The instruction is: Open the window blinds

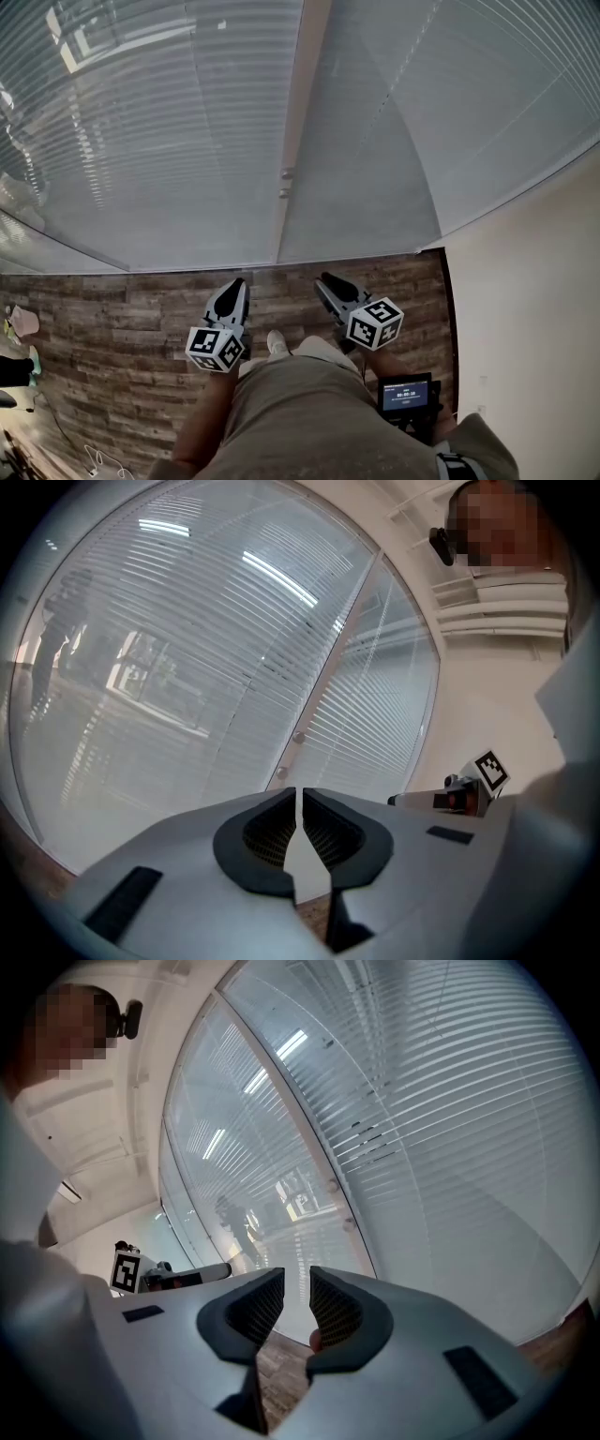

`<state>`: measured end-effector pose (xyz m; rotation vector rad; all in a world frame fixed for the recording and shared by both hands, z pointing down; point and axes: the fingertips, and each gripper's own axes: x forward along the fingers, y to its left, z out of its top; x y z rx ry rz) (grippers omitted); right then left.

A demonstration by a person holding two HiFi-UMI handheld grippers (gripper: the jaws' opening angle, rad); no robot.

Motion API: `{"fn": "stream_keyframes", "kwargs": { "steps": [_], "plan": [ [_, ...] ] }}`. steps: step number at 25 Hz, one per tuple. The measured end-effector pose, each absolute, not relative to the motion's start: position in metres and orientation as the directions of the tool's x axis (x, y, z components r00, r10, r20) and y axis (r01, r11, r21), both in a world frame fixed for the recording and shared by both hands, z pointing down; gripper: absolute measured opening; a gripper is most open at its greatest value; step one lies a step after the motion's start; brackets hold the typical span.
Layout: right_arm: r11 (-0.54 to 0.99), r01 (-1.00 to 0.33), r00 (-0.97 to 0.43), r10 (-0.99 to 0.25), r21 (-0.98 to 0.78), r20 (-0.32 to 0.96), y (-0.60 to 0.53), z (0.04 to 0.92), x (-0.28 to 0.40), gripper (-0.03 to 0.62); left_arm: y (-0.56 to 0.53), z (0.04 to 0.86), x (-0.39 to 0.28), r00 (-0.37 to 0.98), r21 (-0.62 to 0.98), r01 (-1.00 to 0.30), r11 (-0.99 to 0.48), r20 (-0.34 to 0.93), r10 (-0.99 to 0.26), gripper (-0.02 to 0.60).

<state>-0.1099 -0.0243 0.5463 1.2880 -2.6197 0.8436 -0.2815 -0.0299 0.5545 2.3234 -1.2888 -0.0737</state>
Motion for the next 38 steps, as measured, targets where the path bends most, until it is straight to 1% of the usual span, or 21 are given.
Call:
{"fn": "stream_keyframes", "kwargs": {
  "steps": [9, 16, 25, 29, 38],
  "plan": [
    [0.501, -0.751, -0.648, -0.683, -0.430, 0.337, -0.021, 0.551, -0.116, 0.091, -0.029, 0.561, -0.291, 0.536, 0.435, -0.796, -0.421, 0.182, -0.824, 0.015],
    [0.548, -0.729, -0.676, -0.667, -0.409, 0.312, -0.022, 0.544, -0.120, 0.091, -0.027, 0.558, -0.294, 0.517, 0.419, -0.811, -0.408, 0.189, -0.835, 0.015],
    [0.578, -0.700, -0.705, -0.653, -0.419, 0.277, -0.047, 0.533, -0.082, 0.091, -0.050, 0.550, -0.255, 0.503, 0.385, -0.831, -0.401, 0.214, -0.838, 0.020],
    [0.590, -0.684, -0.720, -0.642, -0.429, 0.264, -0.063, 0.538, -0.063, 0.091, -0.067, 0.550, -0.237, 0.494, 0.363, -0.841, -0.400, 0.220, -0.841, 0.055],
    [0.633, -0.649, -0.754, -0.607, -0.423, 0.250, -0.126, 0.529, -0.037, 0.091, -0.114, 0.548, -0.210, 0.444, 0.352, -0.870, -0.345, 0.257, -0.858, 0.066]
  ]
}}
